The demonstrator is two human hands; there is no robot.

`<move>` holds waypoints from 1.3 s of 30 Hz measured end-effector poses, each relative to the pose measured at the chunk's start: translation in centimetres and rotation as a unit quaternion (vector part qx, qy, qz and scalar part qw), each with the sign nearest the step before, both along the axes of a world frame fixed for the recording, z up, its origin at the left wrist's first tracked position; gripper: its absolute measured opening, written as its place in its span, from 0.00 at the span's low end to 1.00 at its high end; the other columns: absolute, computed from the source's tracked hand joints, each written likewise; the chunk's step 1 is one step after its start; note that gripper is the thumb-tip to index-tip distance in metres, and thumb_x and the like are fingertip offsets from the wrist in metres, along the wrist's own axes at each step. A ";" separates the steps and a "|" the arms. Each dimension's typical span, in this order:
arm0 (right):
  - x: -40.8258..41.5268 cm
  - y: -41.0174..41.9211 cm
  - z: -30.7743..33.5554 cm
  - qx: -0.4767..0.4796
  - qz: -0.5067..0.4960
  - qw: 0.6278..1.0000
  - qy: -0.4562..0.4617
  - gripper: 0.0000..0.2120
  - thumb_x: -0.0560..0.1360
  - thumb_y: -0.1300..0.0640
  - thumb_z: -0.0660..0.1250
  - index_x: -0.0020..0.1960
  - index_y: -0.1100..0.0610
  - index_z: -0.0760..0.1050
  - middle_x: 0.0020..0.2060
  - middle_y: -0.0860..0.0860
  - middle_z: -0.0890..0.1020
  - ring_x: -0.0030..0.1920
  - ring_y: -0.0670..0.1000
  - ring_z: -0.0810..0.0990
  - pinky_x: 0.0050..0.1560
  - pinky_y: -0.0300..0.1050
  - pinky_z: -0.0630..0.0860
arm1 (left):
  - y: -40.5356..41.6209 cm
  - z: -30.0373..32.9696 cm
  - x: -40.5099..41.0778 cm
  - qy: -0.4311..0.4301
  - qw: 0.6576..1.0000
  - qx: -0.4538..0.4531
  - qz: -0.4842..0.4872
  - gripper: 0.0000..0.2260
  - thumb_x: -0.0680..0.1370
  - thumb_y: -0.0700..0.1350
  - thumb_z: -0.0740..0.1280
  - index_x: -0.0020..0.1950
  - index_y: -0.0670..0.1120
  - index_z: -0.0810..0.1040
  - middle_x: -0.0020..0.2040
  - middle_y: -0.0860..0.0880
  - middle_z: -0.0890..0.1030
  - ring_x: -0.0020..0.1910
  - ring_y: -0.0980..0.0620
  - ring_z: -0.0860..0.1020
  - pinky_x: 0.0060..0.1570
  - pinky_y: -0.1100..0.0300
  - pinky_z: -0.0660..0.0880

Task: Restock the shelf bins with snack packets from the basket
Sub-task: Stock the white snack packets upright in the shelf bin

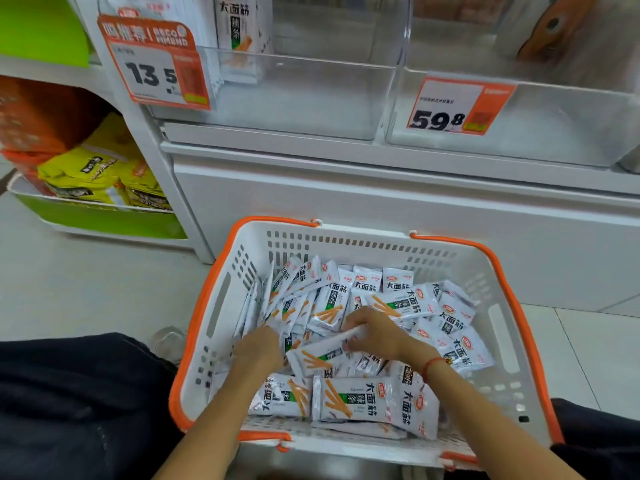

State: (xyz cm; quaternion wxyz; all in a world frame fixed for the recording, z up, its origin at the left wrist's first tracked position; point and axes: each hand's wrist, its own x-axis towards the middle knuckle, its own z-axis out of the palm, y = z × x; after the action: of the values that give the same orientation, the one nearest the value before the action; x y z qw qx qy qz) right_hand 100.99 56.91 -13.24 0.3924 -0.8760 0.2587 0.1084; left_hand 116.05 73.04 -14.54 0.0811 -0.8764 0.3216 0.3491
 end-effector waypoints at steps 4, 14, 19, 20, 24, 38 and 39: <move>-0.8 -1.4 2.8 0.149 -0.088 0.982 -0.070 0.06 0.73 0.63 0.71 0.50 0.58 0.81 0.43 0.55 0.84 0.36 0.43 0.81 0.44 0.44 0.79 | 0.3 0.3 2.2 0.155 0.965 -0.125 0.171 0.27 0.79 0.37 0.60 0.75 0.36 0.53 0.69 0.38 0.67 0.64 0.40 0.71 0.60 0.53 0.70; 0.0 -3.3 8.2 0.137 0.049 0.989 -0.006 0.19 0.75 0.54 0.70 0.46 0.71 0.72 0.26 0.49 0.65 0.27 0.46 0.63 0.31 0.37 0.62 | -1.5 4.3 1.1 0.425 0.755 -0.387 0.317 0.15 0.78 0.50 0.66 0.64 0.49 0.77 0.57 0.50 0.82 0.57 0.51 0.80 0.60 0.50 0.74; 1.5 -1.8 7.0 -0.015 -0.073 0.991 -0.111 0.16 0.71 0.57 0.74 0.56 0.60 0.78 0.40 0.54 0.79 0.39 0.49 0.75 0.37 0.37 0.70 | -3.4 4.3 -1.0 0.442 0.772 -0.363 0.277 0.22 0.81 0.52 0.59 0.74 0.48 0.63 0.69 0.53 0.69 0.69 0.49 0.68 0.70 0.51 0.63; 1.6 -1.4 6.8 -0.040 -0.110 0.985 -0.131 0.20 0.69 0.57 0.76 0.59 0.57 0.77 0.44 0.50 0.78 0.41 0.48 0.75 0.41 0.37 0.71 | -3.6 4.3 -1.2 0.459 0.765 -0.361 0.273 0.19 0.82 0.50 0.59 0.72 0.47 0.67 0.67 0.51 0.73 0.65 0.49 0.73 0.67 0.52 0.67; 1.5 -0.5 6.5 -0.027 -0.158 0.981 -0.112 0.30 0.66 0.53 0.78 0.65 0.54 0.73 0.53 0.46 0.71 0.49 0.47 0.72 0.52 0.42 0.72 | -3.5 4.3 -1.3 0.490 0.752 -0.363 0.251 0.13 0.82 0.42 0.58 0.63 0.43 0.77 0.57 0.45 0.82 0.57 0.46 0.79 0.62 0.52 0.72; 1.8 0.2 5.8 0.166 -0.300 0.929 -0.142 0.22 0.69 0.50 0.74 0.55 0.64 0.77 0.31 0.49 0.75 0.30 0.45 0.71 0.34 0.37 0.69 | -3.0 3.3 -2.7 0.413 0.845 -0.300 0.158 0.29 0.81 0.57 0.55 0.78 0.51 0.47 0.77 0.54 0.49 0.76 0.52 0.51 0.75 0.49 0.51; 1.7 0.2 5.6 0.166 -0.291 0.933 -0.129 0.23 0.72 0.47 0.71 0.58 0.63 0.75 0.39 0.52 0.78 0.33 0.46 0.74 0.35 0.38 0.72 | -2.8 2.9 -2.4 0.392 0.850 -0.313 0.160 0.29 0.81 0.57 0.55 0.78 0.51 0.49 0.77 0.53 0.51 0.76 0.51 0.54 0.74 0.48 0.53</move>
State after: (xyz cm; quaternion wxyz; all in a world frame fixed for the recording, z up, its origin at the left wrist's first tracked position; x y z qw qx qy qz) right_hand 102.67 57.08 -7.62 0.5767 -0.6910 0.4277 -0.0832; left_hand 113.63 70.25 -11.62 -0.3873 -0.6850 0.2740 0.5529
